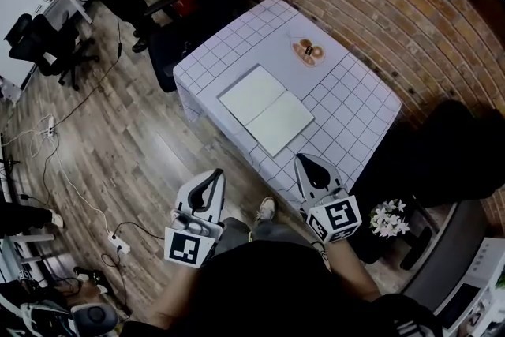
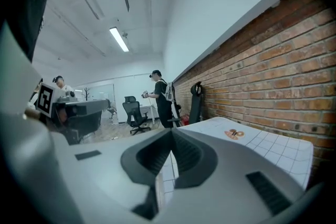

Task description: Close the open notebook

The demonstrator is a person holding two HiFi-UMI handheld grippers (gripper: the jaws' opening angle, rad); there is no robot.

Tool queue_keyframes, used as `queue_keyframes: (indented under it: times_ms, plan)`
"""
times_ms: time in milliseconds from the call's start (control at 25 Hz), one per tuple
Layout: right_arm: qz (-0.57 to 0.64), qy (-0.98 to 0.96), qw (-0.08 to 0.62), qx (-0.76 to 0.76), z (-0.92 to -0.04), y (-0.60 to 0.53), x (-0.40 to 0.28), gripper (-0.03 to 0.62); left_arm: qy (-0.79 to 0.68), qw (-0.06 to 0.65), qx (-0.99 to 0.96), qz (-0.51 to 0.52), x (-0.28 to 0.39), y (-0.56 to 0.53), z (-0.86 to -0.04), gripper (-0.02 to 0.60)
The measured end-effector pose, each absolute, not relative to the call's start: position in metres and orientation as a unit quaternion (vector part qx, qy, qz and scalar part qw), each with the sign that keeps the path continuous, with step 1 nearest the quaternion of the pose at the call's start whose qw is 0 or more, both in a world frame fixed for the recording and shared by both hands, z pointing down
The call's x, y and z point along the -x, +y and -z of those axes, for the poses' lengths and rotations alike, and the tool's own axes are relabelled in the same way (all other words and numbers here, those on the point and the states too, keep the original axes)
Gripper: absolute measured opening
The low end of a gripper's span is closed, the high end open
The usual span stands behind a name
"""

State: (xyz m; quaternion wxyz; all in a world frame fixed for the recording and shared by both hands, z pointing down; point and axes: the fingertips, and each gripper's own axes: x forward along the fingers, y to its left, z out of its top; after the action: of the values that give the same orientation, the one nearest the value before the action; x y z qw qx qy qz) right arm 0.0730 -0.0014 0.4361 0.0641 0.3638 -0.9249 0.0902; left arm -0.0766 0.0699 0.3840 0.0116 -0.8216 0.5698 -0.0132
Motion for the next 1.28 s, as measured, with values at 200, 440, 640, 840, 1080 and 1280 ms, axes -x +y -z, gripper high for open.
queue_keyframes:
  times_ms: [200,440,640,840,1080,1280]
  plan:
    - [-0.095,-0.921,0.078,-0.371,-0.442,-0.024,-0.072,0.014,0.573,0.0,0.82,0.012,0.087,0.044,-0.388,0.025]
    - [-0.105,-0.909,0.101,-0.39,-0.457,-0.041,-0.067,0.014,0.542,0.0,0.84,-0.008,0.087,0.007,-0.386,0.023]
    - [-0.112,-0.897,0.132,-0.406,-0.471,-0.056,-0.058,0.014,0.521,-0.003,0.854,-0.012,0.099,-0.027,-0.383,0.025]
    - [-0.122,-0.881,0.153,-0.43,-0.491,-0.075,-0.055,0.014,0.514,-0.027,0.858,-0.008,0.118,-0.051,-0.4,0.025]
    - [-0.134,-0.858,0.195,-0.455,-0.532,-0.084,-0.062,0.014,0.506,-0.037,0.862,0.01,0.137,-0.074,-0.422,0.025]
    - [-0.155,-0.836,0.235,-0.471,-0.573,-0.092,-0.077,0.014,0.498,-0.051,0.865,0.027,0.141,-0.09,-0.44,0.025]
